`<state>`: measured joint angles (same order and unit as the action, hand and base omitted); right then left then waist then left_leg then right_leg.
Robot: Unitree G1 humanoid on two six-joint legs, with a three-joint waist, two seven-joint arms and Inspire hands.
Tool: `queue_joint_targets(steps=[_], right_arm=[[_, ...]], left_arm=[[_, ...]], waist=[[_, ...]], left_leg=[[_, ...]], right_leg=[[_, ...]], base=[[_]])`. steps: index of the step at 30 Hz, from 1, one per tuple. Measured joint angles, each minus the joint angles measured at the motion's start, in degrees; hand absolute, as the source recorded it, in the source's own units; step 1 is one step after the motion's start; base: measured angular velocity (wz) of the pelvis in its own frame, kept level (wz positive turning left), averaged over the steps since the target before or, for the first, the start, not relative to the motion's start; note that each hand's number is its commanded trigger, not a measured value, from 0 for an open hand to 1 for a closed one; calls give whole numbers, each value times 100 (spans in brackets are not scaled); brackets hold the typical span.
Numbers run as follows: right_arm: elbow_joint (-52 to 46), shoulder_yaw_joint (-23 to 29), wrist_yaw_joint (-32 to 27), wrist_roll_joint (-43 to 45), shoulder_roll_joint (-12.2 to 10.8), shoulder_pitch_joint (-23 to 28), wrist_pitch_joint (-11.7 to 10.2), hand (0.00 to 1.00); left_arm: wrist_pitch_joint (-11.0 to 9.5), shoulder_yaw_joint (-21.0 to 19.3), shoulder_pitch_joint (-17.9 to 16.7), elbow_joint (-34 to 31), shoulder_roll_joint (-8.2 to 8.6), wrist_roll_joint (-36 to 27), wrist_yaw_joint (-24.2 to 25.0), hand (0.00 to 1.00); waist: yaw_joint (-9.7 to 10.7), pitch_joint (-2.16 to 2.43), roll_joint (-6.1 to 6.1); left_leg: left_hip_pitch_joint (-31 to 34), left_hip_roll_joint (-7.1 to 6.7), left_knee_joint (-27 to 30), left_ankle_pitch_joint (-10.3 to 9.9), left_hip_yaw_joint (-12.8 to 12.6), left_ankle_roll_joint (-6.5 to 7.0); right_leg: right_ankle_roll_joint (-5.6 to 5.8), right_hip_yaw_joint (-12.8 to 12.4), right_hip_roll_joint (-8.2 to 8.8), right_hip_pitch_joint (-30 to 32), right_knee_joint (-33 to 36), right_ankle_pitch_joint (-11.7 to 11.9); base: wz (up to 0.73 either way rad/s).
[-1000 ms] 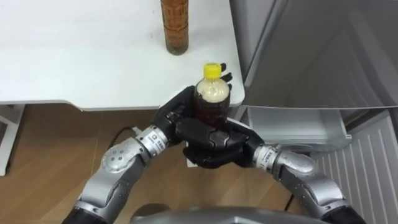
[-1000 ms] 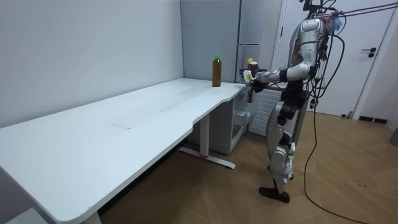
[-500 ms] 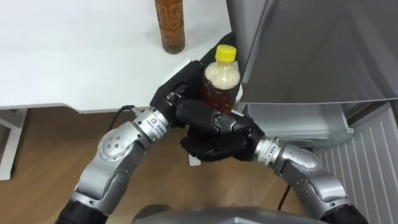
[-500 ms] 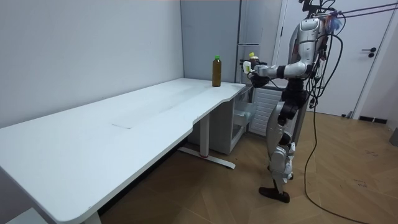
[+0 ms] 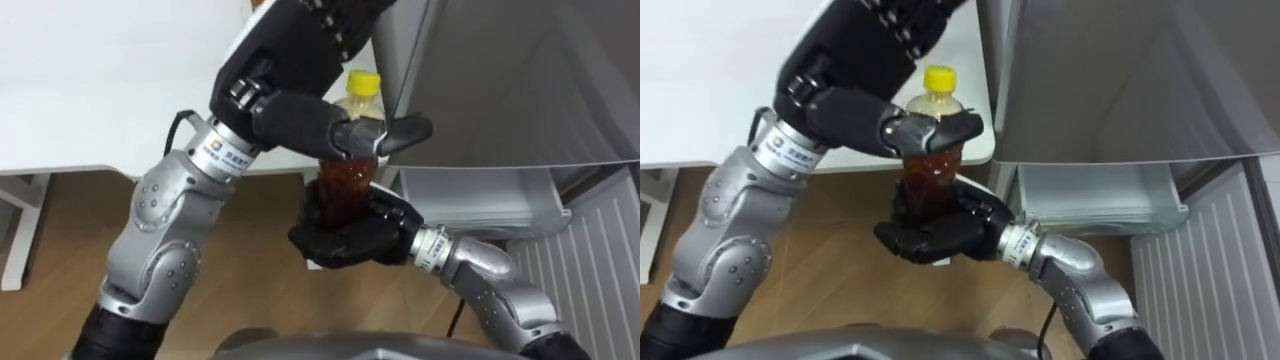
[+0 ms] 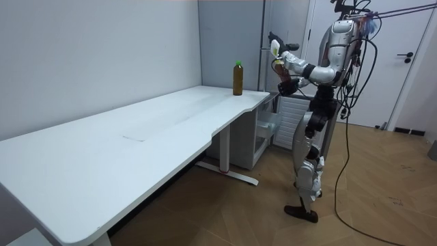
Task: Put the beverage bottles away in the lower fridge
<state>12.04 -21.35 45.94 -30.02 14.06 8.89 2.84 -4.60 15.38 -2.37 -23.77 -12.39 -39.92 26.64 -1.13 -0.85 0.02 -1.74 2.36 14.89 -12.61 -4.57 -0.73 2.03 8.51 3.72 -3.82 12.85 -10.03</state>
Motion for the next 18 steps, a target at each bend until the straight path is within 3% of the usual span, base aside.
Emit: queue_joint_targets(steps=[5, 11, 16, 18], right_arm=[[0, 1, 4, 123, 76, 69, 95, 100], [-56, 16, 3, 161, 71, 115, 73, 100], [-58, 21, -32, 169, 77, 159, 66, 100], [-81, 53, -44, 308, 59, 206, 22, 100]], left_arm=[[-32, -185, 11, -258, 1, -112, 3, 0], [-356, -644, 43, -726, -12, 81, -51, 0], [-701, -1129, 119, -893, -3, 447, -556, 0], [-708, -1371, 118, -939, -9, 833, -773, 0]], waist=[[-84, 5, -45], [-232, -17, -10], [-409, -51, 44], [-459, -41, 30]], left_leg=[[-47, 0, -21, 3, -28, -3], [-221, 5, -150, 10, -124, -9], [-346, 1, -166, 8, -135, -10], [-349, -2, -199, 7, -104, -10]], right_leg=[[0, -15, -5, -20, -5, 0], [7, -136, -21, -120, -22, -5], [15, -118, -22, -231, -67, -9], [14, -73, -20, -273, -109, -9]], base=[[-2], [-11], [0], [7]])
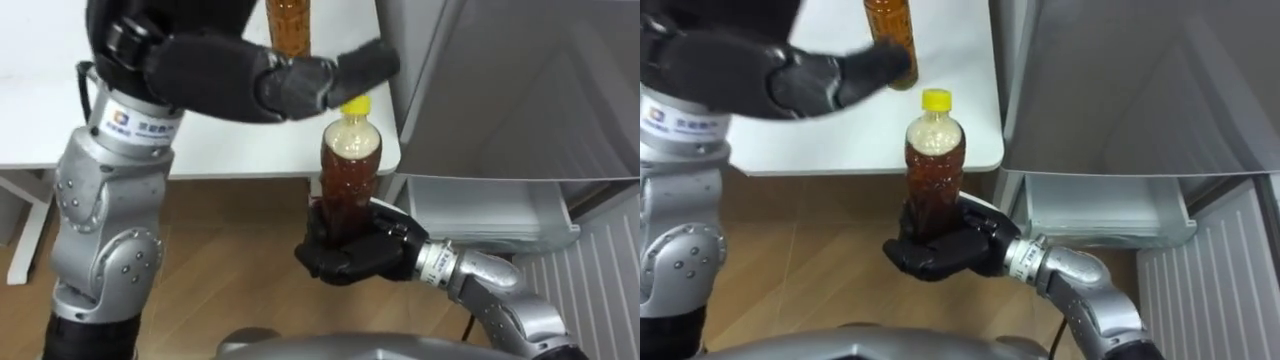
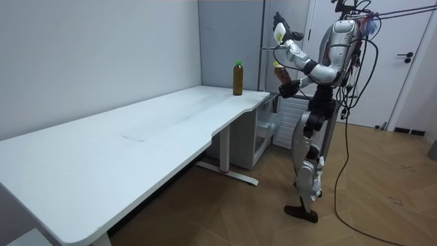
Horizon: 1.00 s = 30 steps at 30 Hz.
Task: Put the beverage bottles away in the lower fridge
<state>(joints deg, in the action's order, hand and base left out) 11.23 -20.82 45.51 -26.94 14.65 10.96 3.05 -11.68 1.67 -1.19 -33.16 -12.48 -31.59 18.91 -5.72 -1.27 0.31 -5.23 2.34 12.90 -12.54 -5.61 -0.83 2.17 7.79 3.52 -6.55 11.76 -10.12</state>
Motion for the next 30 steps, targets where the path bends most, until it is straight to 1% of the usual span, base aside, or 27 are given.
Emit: queue_joint_targets(steps=[1, 2, 3, 4, 5, 7, 8, 10, 11, 13, 14, 16, 17, 18, 19, 20, 21, 22, 23, 24, 25, 26, 27, 30], right_arm=[[-50, 46, -1, 69, -2, 72, 0, 100], [-64, 72, 0, 81, -4, 111, 0, 100], [-67, 123, 2, 115, -9, 160, 0, 100], [-67, 208, 19, 219, 0, 212, -4, 100], [-67, 242, 20, 261, 11, 234, -4, 100], [-67, 416, 60, 320, 17, 376, -5, 100], [-67, 465, 69, 334, 18, 411, -5, 100], [-67, 623, 104, 480, 22, 506, -18, 100], [-67, 651, 105, 490, 22, 523, -19, 100], [-70, 772, 114, 493, 16, 553, -67, 100], [-71, 805, 114, 493, 12, 556, -68, 100], [-71, 877, 91, 493, 3, 598, -83, 100], [-71, 876, 87, 488, 8, 619, -86, 100], [-71, 862, 88, 478, 19, 620, -86, 100], [-71, 861, 87, 472, 19, 620, -89, 100], [-71, 860, 83, 473, 13, 620, -92, 100], [-70, 853, 62, 473, 7, 620, -95, 100], [-69, 827, -9, 474, -23, 620, -97, 100], [-70, 804, -61, 474, -16, 620, -97, 100], [-70, 738, -159, 474, -11, 620, -97, 100], [-70, 653, -231, 475, -13, 620, -96, 100], [-70, 613, -252, 475, -12, 620, -93, 100], [-70, 549, -281, 474, -13, 622, -80, 100], [-70, 412, -335, 464, 6, 621, -50, 100]], left_arm=[[-14, -168, 0, -49, 9, 222, -151, 0], [-48, -250, 0, -64, 8, 365, -242, 0], [-130, -433, 0, -67, 6, 673, -427, 0], [-169, -647, 1, -70, 6, 992, -627, 0], [-186, -754, 1, -74, 6, 1130, -740, 0], [-294, -1151, 0, -91, 6, 1617, -1266, 0], [-339, -1241, 0, -92, 6, 1712, -1404, 0], [-501, -1531, -6, -91, 7, 1897, -1917, 0], [-532, -1576, -9, -91, 8, 1924, -2027, 0], [-733, -1903, -134, -90, 7, 2136, -2387, 0], [-767, -1978, -180, -90, 7, 2159, -2468, 0], [-855, -2290, -391, -51, 6, 2420, -2821, 0], [-861, -2348, -416, -25, 6, 2475, -2927, 0], [-886, -2455, -431, 54, 6, 2497, -3164, 0], [-888, -2534, -436, 149, 6, 2495, -3427, 0], [-888, -2565, -445, 205, 7, 2496, -3555, 0], [-893, -2647, -506, 309, 6, 2496, -3799, 0], [-943, -2693, -554, 495, 6, 2507, -4028, 0], [-949, -2714, -559, 616, 6, 2526, -4136, 0], [-937, -2767, -594, 853, 4, 2554, -4359, 0], [-922, -2795, -676, 1035, 4, 2551, -4569, 0], [-906, -2800, -710, 1119, 3, 2547, -4668, 0], [-877, -2799, -732, 1330, 3, 2549, -4874, 0], [-848, -2773, -830, 1862, -1, 2552, -5290, 0]], waist=[[-78, 15, -22], [-108, 25, -40], [-145, 34, -85], [-211, 49, -137], [-245, 53, -164], [-358, 82, -250], [-380, 81, -264], [-418, 69, -264], [-428, 71, -262], [-557, 75, -262], [-587, 74, -260], [-692, 67, -233], [-734, 80, -218], [-779, 72, -220], [-866, 70, -219], [-890, 72, -216], [-928, 73, -214], [-990, 72, -219], [-1017, 72, -221], [-1046, 73, -219], [-1055, 77, -215], [-1052, 78, -214], [-1042, 84, -194], [-1049, 121, -131]], left_leg=[[-4, 0, -12, 0, 29, -1], [-5, 0, -11, 1, 39, -1], [-21, -2, -11, 1, 73, -1], [-45, -5, -13, 1, 94, -2], [-50, -5, -10, 3, 99, -3], [-55, -6, -13, 10, 150, -13], [-64, -7, -13, 13, 171, -16], [-126, -15, -27, 21, 286, -29], [-141, -15, -35, 24, 303, -34], [-166, -11, -111, 44, 304, -54], [-186, -11, -115, 57, 304, -56], [-227, -20, -112, 72, 328, -59], [-233, -22, -112, 71, 339, -61], [-236, -23, -107, 70, 365, -62], [-228, -28, -105, 73, 392, -65], [-228, -28, -106, 74, 392, -65], [-226, -30, -110, 74, 398, -65], [-227, -33, -112, 74, 399, -65], [-226, -34, -110, 75, 400, -66], [-218, -37, -109, 78, 413, -69], [-215, -41, -107, 79, 428, -69], [-213, -44, -107, 80, 437, -69], [-210, -50, -110, 80, 449, -69], [-212, -58, -133, 80, 461, -69]], right_leg=[[0, 12, -1, 0, 1, 0], [0, 25, -1, -6, 1, 0], [0, 59, 0, -33, -2, 0], [0, 82, -1, -52, -15, 0], [0, 87, -1, -60, -16, 0], [0, 165, 1, -110, -33, 0], [0, 187, 1, -134, -47, 0], [0, 314, -1, -263, -132, 0], [1, 345, -1, -271, -132, -1], [11, 354, -7, -288, -131, -10], [11, 355, -6, -294, -132, -10], [11, 409, -7, -350, -187, -10], [4, 416, -9, -365, -216, -15], [-1, 437, -11, -373, -223, -17], [-1, 454, -10, -379, -226, -17], [-2, 452, -10, -379, -229, -18], [-4, 454, -10, -384, -235, -19], [-16, 458, -6, -378, -235, -27], [-20, 466, -4, -376, -237, -29], [-22, 492, -1, -377, -249, -30], [-24, 498, -2, -384, -304, -28], [-26, 503, -3, -391, -309, -27], [-27, 522, 0, -400, -303, -26], [-26, 583, 7, -411, -313, -27]], base=[[8], [8], [11], [10], [6], [11], [17], [25], [19], [2], [0], [6], [8], [7], [7], [6], [0], [0], [0], [3], [4], [5], [8], [4]])
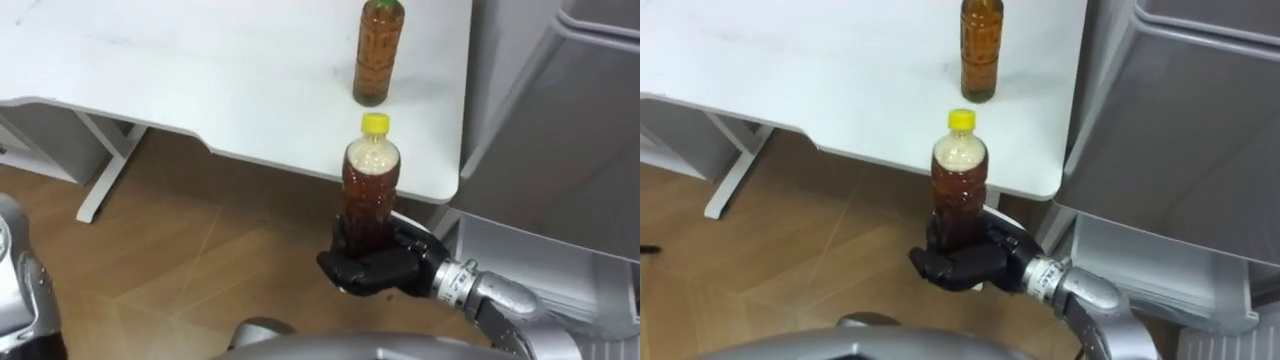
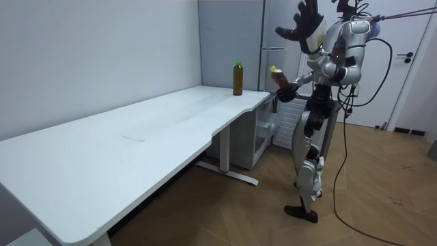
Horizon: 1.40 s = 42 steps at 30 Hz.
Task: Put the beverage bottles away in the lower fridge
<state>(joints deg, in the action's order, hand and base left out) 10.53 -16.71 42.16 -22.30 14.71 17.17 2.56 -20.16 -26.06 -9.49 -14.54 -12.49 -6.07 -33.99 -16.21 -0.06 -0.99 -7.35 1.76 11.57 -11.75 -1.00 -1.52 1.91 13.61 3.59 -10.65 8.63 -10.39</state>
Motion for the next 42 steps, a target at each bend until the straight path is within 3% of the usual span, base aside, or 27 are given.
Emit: queue_joint_targets(steps=[5, 11, 13, 16, 17, 19, 23, 27, 32, 34, 38, 42], right_arm=[[0, -13, -122, -8, 48, -1, 10, 100], [7, -18, -595, -81, 63, -53, 224, 100], [15, -28, -740, -170, 49, -65, 272, 100], [13, -93, -907, -273, 58, -122, 384, 100], [14, -126, -924, -291, 80, -152, 426, 100], [13, -234, -957, -296, 149, -253, 520, 100], [13, -224, -957, -305, 140, -317, 655, 100], [13, -202, -941, -329, 151, -373, 806, 100], [15, 48, -940, -215, 157, -342, 877, 100], [14, 175, -955, -96, 158, -342, 890, 100], [14, 287, -1058, -98, 152, -404, 889, 100], [-5, 395, -1220, 91, 46, -433, 888, 100]], left_arm=[[115, 168, -254, 1180, -19, -76, -418, 0], [382, 972, -505, 3524, -35, -1495, -590, 0], [560, 1519, -600, 4552, -24, -1752, -487, 0], [814, 1994, -778, 5151, -20, -2213, -256, 0], [847, 2058, -782, 5342, -21, -2231, -194, 0], [1113, 2188, -785, 5981, -22, -2273, 47, 0], [1416, 2203, -780, 6548, -23, -2315, 564, 0], [1855, 2321, -814, 7030, -11, -2344, 1221, 0], [2254, 2564, -781, 7551, 9, -1958, 2123, 0], [2410, 2607, -757, 7709, 9, -1296, 2472, 0], [2571, 3069, -615, 7699, 8, -296, 2995, 0], [2601, 3204, -437, 7692, 58, 392, 3234, 0]], waist=[[11, 5, 114], [-27, -11, 187], [2, -18, 248], [-6, -25, 356], [-4, -26, 356], [41, -30, 343], [107, -36, 332], [304, -44, 291], [514, -45, 144], [676, -41, 83], [940, -20, 83], [1085, -29, 105]], left_leg=[[-29, -22, -57, 0, 4, 1], [-132, -9, -200, -1, -64, 2], [-116, -8, -205, -4, -74, 2], [-98, 26, -225, -6, -128, -2], [-105, 29, -236, -6, -146, -3], [-125, 49, -263, -10, -222, -8], [-90, 54, -272, -13, -214, -10], [-12, 57, -203, -24, -203, -4], [68, 61, -136, -29, -256, 0], [112, 66, -110, -29, -272, 1], [272, 67, -10, -29, -271, 1], [276, 61, 7, -28, -301, 3]], right_leg=[[11, 3, 11, -46, -65, -6], [11, -95, -3, -17, -68, -6], [11, -90, -6, -17, -74, -6], [6, -138, -35, 78, -37, -2], [5, -157, -38, 80, -36, -1], [5, -231, -52, 73, -12, -1], [2, -227, -54, 78, 4, 0], [-10, -201, -53, 117, 6, 8], [-27, -274, -58, 190, 23, 40], [-28, -280, -53, 253, 93, 40], [-28, -330, -57, 375, 117, 40], [-28, -423, -65, 403, 115, 40]], base=[[0], [-11], [0], [-10], [-19], [-14], [0], [1], [-6], [-2], [0], [-4]])
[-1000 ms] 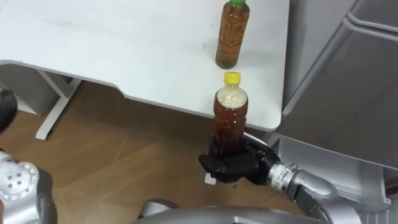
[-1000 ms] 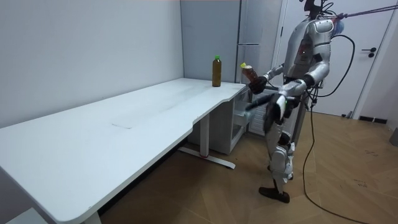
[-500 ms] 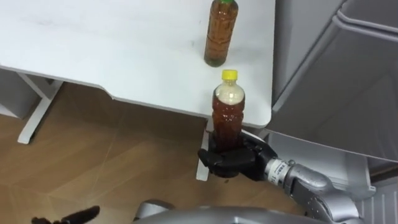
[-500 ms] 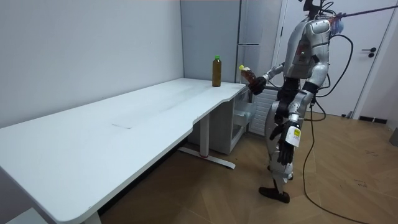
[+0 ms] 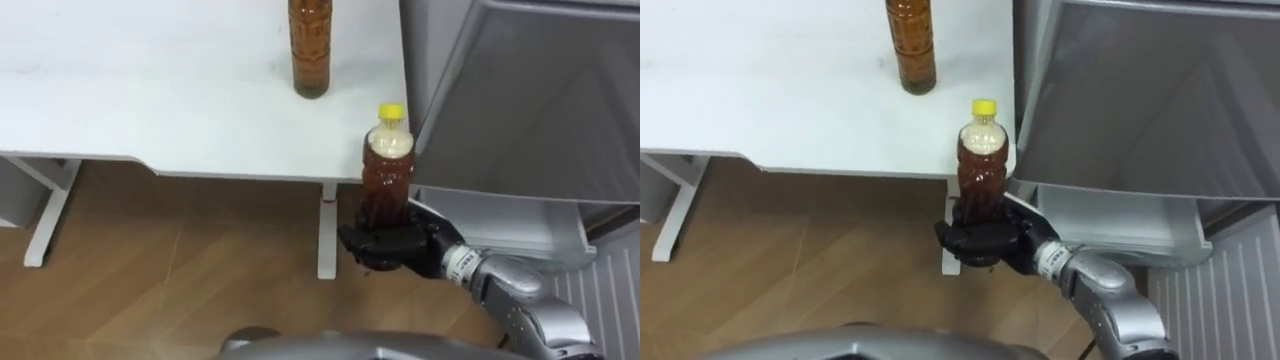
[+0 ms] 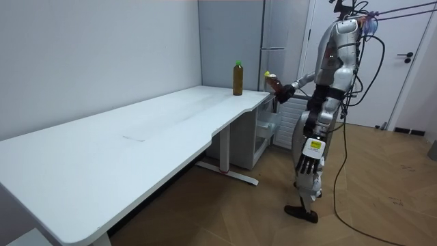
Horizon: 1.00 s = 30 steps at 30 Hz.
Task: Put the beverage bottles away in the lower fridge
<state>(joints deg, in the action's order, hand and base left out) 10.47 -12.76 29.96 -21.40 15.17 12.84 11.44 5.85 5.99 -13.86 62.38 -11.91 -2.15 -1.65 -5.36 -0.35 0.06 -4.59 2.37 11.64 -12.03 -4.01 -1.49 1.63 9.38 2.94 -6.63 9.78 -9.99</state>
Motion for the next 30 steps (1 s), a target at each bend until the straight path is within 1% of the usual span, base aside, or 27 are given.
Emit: queue_joint_targets(steps=[1, 3, 5, 6, 7, 8, 9, 10, 11, 13, 14, 15, 16, 17, 18, 19, 20, 21, 22, 23, 24, 25, 26, 27, 28, 30], right_arm=[[-46, 58, -126, 72, -65, 0, -7, 100], [-198, 107, -365, 199, -79, 0, -9, 100], [-326, 164, -591, 370, -89, -12, -85, 100], [-383, 210, -740, 451, -112, -11, -135, 100], [-452, 242, -867, 697, -143, -9, -209, 100], [-461, 251, -904, 810, -155, -9, -258, 100], [-462, 252, -1020, 1015, -189, -8, -358, 100], [-461, 267, -1178, 1297, -252, -9, -465, 100], [-456, 277, -1272, 1427, -282, -8, -518, 100], [-459, 309, -1616, 2021, -342, 30, -738, 100], [-462, 326, -1727, 2235, -375, 30, -782, 100], [-516, 366, -1964, 2670, -430, 47, -822, 100], [-633, 396, -2213, 3058, -425, 87, -837, 100], [-683, 409, -2331, 3218, -420, 99, -857, 100], [-705, 447, -2569, 3515, -416, 105, -986, 100], [-705, 507, -2805, 3766, -415, 106, -1146, 100], [-705, 533, -2934, 3847, -414, 106, -1232, 100], [-703, 576, -3232, 4014, -423, 115, -1374, 100], [-700, 619, -3527, 4148, -450, 135, -1464, 100], [-692, 650, -3669, 4206, -469, 143, -1504, 100], [-651, 723, -3955, 4243, -504, 161, -1594, 100], [-581, 800, -4280, 4241, -527, 170, -1684, 100], [-546, 829, -4446, 4246, -527, 174, -1710, 100], [-439, 905, -4745, 4245, -533, 182, -1773, 100], [-346, 967, -5010, 4245, -533, 190, -1775, 100], [-223, 1024, -5382, 4246, -532, 194, -1775, 100]], left_arm=[[1, 3, 57, -1, 2, 64, 14, 0], [1, 11, 128, -2, 7, 191, 31, 0], [1, 113, 172, 0, 1, 302, 68, 0], [1, 176, 180, -1, 0, 368, 83, 0], [1, 212, 180, 0, 3, 463, 105, 0], [1, 211, 184, -1, 5, 532, 116, 0], [-1, 212, 205, -2, 14, 649, 127, 0], [-10, 208, 234, 2, 33, 671, 127, 0], [-23, 208, 245, 7, 41, 670, 121, 0], [-167, 194, 229, 0, 71, 683, 105, 0], [-198, 194, 226, 1, 75, 681, 106, 0], [-254, 194, 235, 1, 84, 680, 114, 0], [-313, 194, 265, 2, 109, 678, 116, 0], [-353, 193, 271, 3, 115, 679, 116, 0], [-415, 185, 270, 11, 119, 672, 117, 0], [-477, 166, 269, 18, 120, 670, 116, 0], [-516, 147, 270, 24, 120, 670, 115, 0], [-597, 97, 277, 62, 119, 665, 106, 0], [-646, 90, 283, 104, 113, 651, 95, 0], [-671, 89, 289, 134, 111, 649, 79, 0], [-679, 91, 281, 139, 96, 647, 54, 0], [-681, 92, 282, 135, 91, 638, 27, 0], [-688, 92, 282, 135, 92, 636, -5, 0], [-705, 92, 281, 137, 96, 632, -38, 0], [-710, 92, 281, 137, 106, 632, -66, 0], [-716, 92, 281, 137, 123, 630, -99, 0]], waist=[[57, 4, 18], [139, 21, 42], [227, 21, 38], [303, 20, 30], [395, 15, 10], [414, 14, 3], [474, 11, -18], [518, 3, -38], [531, -8, -55], [633, -48, -123], [671, -51, -149], [715, -25, -198], [721, 8, -247], [716, 9, -253], [701, 11, -256], [692, 11, -248], [697, 9, -244], [735, 0, -226], [755, -8, -210], [779, -7, -212], [821, -22, -179], [830, -12, -189], [831, -12, -188], [835, -25, -169], [831, -11, -190], [830, -6, -192]], left_leg=[[12, 0, 0, 0, -3, 0], [45, 0, 4, 1, -41, 1], [48, -4, 13, 3, -81, 5], [33, -5, 11, 1, -103, 8], [15, -5, 9, -5, -104, 16], [2, -5, 2, -7, -115, 17], [-16, -4, -14, -7, -124, 17], [-26, -5, -24, -7, -124, 17], [-36, -5, -28, -7, -125, 17], [-91, -6, -40, -8, -132, 19], [-83, -5, -39, -9, -135, 20], [-32, -4, -38, -9, -146, 20], [14, -3, -42, -6, -185, 21], [13, -2, -48, -2, -215, 24], [-1, -2, -77, 2, -267, 29], [-19, -2, -90, 3, -332, 31], [-23, -5, -92, 3, -349, 32], [-38, -11, -95, 5, -366, 35], [-91, -12, -100, 5, -387, 36], [-105, -11, -102, 5, -388, 36], [-113, -11, -114, 4, -387, 36], [-115, -11, -124, 3, -390, 36], [-113, -11, -127, 3, -394, 36], [-112, -11, -140, 3, -397, 36], [-113, -11, -146, 3, -397, 36], [-114, -10, -172, 4, -401, 36]], right_leg=[[0, -4, 0, 37, 2, 0], [0, -54, -2, 77, 14, 0], [5, -131, -6, 95, 12, 4], [8, -156, -6, 87, 10, 7], [9, -159, -6, 72, 8, 8], [9, -166, -7, 64, 6, 8], [9, -167, -7, 52, 5, 8], [10, -159, -5, 50, 6, 9], [10, -157, -4, 43, 6, 9], [11, -170, -3, 17, 4, 10], [11, -171, -3, 40, 4, 10], [12, -183, -4, 109, 9, 9], [13, -227, -5, 165, 31, 8], [13, -268, -6, 192, 49, 8], [15, -335, -7, 235, 104, 6], [17, -396, -7, 252, 112, 5], [19, -421, -7, 254, 111, 4], [24, -449, -4, 250, 107, 6], [26, -469, -6, 233, 102, 7], [27, -469, -6, 215, 98, 7], [34, -466, -7, 183, 78, 2], [36, -468, -7, 188, 73, 0], [36, -469, -8, 193, 70, 0], [37, -470, -10, 206, 71, 0], [37, -470, -12, 218, 71, 0], [37, -470, -16, 268, 79, 0]], base=[[0], [-10], [-12], [-5], [-4], [0], [0], [0], [0], [0], [-4], [-10], [-16], [-22], [-26], [-24], [-16], [-11], [-7], [-4], [0], [0], [0], [0], [0], [0]])
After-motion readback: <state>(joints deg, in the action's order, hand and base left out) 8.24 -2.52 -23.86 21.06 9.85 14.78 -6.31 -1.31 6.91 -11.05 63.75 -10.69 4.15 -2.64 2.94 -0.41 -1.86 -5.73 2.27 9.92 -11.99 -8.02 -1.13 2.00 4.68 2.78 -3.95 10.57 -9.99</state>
